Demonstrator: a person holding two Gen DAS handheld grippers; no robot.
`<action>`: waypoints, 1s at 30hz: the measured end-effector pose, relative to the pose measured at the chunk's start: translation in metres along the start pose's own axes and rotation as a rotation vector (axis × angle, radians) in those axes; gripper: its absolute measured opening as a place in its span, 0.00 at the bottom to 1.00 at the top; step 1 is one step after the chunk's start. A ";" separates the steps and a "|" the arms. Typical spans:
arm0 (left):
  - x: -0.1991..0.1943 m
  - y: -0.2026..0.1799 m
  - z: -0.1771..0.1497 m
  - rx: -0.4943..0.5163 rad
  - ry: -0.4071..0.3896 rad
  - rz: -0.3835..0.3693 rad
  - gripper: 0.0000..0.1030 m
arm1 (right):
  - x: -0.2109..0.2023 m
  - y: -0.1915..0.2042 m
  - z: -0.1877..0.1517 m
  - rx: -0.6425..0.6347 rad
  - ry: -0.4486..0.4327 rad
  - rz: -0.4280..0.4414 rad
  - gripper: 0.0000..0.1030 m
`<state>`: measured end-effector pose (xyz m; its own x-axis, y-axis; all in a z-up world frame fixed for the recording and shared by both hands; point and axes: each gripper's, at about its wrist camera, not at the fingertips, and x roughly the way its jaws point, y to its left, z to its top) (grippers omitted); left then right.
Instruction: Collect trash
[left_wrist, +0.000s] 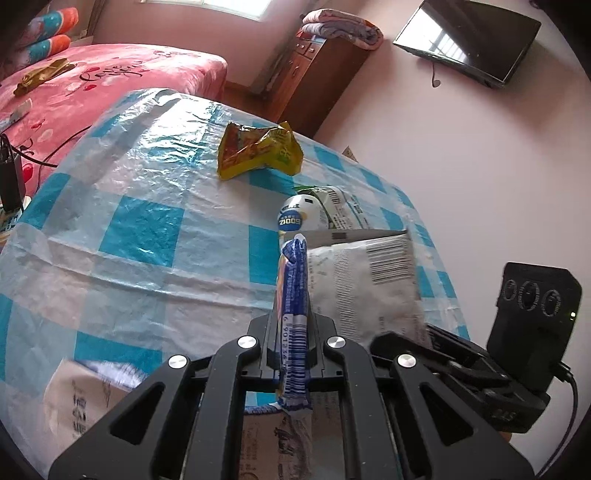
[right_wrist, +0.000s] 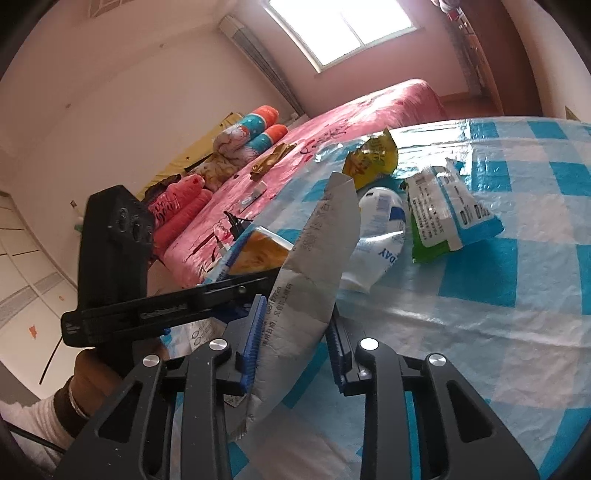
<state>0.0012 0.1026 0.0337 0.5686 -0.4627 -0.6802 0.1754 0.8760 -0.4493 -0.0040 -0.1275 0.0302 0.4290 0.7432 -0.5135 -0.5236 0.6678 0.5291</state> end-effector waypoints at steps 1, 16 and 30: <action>-0.002 -0.001 -0.001 0.002 -0.002 0.002 0.09 | 0.001 0.002 -0.001 -0.004 0.006 -0.013 0.32; -0.063 0.003 -0.023 -0.011 -0.077 -0.022 0.09 | 0.022 0.014 -0.008 -0.029 0.045 -0.173 0.46; -0.112 0.037 -0.058 -0.044 -0.117 0.013 0.09 | 0.019 0.027 -0.015 -0.028 -0.004 -0.221 0.30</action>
<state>-0.1032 0.1787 0.0598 0.6610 -0.4302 -0.6148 0.1333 0.8736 -0.4680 -0.0206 -0.0961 0.0245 0.5387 0.5790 -0.6120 -0.4370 0.8131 0.3847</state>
